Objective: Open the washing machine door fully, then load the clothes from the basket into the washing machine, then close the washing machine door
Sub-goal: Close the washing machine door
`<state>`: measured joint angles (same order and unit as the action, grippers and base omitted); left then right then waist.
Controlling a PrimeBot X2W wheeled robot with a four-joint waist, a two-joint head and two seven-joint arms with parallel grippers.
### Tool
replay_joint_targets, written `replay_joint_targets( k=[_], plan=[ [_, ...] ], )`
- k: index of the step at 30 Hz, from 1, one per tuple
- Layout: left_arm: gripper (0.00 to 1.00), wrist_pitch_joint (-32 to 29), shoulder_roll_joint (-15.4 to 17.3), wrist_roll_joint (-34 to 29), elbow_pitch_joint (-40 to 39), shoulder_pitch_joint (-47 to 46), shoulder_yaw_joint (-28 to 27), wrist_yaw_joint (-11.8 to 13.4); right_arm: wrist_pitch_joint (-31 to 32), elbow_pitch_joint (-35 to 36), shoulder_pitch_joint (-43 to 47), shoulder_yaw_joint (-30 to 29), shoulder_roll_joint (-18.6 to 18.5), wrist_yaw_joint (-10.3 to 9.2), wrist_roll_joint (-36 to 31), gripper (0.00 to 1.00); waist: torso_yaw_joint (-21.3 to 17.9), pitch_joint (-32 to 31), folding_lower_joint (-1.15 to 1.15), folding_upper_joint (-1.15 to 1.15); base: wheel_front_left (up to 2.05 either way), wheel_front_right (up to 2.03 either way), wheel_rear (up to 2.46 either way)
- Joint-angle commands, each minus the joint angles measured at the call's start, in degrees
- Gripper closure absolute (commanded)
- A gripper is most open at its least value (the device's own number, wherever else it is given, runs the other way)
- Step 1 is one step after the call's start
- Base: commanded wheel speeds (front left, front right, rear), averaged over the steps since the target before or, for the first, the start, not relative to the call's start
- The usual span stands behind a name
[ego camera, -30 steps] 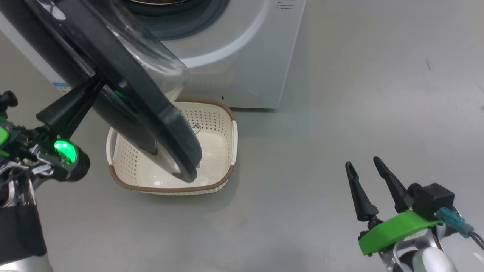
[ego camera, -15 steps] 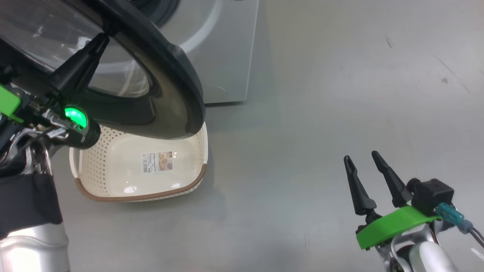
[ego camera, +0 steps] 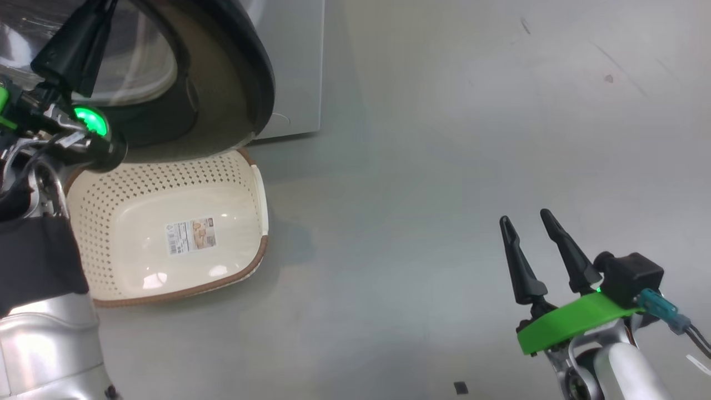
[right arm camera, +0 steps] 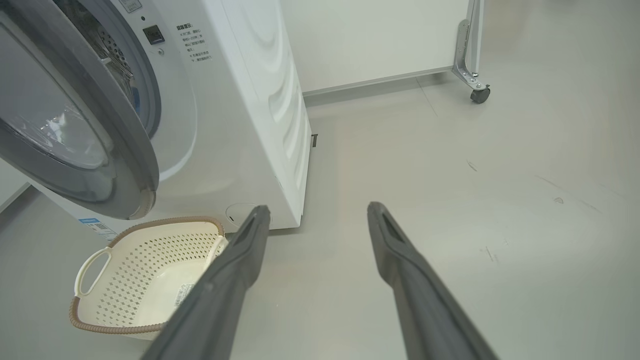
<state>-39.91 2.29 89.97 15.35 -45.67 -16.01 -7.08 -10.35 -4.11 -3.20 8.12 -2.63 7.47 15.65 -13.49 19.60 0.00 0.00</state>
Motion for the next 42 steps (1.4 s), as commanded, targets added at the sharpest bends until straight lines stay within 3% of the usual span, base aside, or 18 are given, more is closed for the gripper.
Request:
replay_joint_targets(
  k=[1,13,20,30,31,33,34,35,42],
  plan=[
    [1.00,0.76,1.46,-0.76,-1.73,-2.52,-0.98,-0.40,-0.83,1.43,-1.95,1.40,-0.25,0.02,0.29,0.00,-0.67,0.37,0.00,0.00,0.00,0.00,0.00],
    [1.00,2.52,1.35,-1.22,-0.85,-3.96,0.98,-0.40,-1.98,0.10,-2.90,1.33,-0.25,0.02,0.97,0.00,-1.76,1.21,0.00,0.00,0.00,0.00,0.00],
    [1.00,3.34,1.26,-1.96,-4.14,-0.15,2.58,-0.40,-2.53,-0.69,-3.76,-0.93,-0.25,0.02,1.07,0.00,0.88,0.80,0.00,0.00,0.00,0.00,0.00],
    [1.00,12.34,2.44,-7.22,-9.42,7.81,6.98,-0.40,-2.64,-0.91,-4.95,-4.05,-0.25,0.02,-0.84,0.00,5.07,-1.58,0.00,0.00,0.00,0.00,0.00],
    [0.91,13.21,2.78,-7.71,-10.14,8.56,7.55,-0.40,-2.59,-0.92,-4.93,-4.26,-0.25,0.02,-0.96,0.00,5.33,-1.86,0.00,0.00,0.00,0.00,0.00],
    [0.60,15.55,3.32,-8.77,-11.63,10.03,8.59,-0.40,-2.49,-1.06,-4.84,-4.74,-0.25,0.02,-1.19,0.00,5.90,-2.54,0.00,0.00,0.00,0.00,0.00],
    [0.14,16.88,3.85,-9.85,-12.30,10.82,9.36,-0.40,-2.46,-1.14,-4.78,-5.00,-0.25,0.02,-1.34,0.00,6.15,-2.93,0.00,0.00,0.00,0.00,0.00],
    [0.00,18.24,4.30,-10.86,-12.89,11.70,10.25,-0.40,-2.43,-1.19,-4.69,-5.26,-0.25,0.02,-1.46,0.00,6.38,-3.30,0.00,0.00,0.00,0.00,0.00],
    [0.00,30.44,8.19,-19.39,-14.10,17.77,16.86,-0.40,-2.03,-1.25,-3.54,-6.81,-0.25,0.02,-2.61,0.00,7.74,-6.39,0.00,0.00,0.00,0.00,0.00]
  ],
)
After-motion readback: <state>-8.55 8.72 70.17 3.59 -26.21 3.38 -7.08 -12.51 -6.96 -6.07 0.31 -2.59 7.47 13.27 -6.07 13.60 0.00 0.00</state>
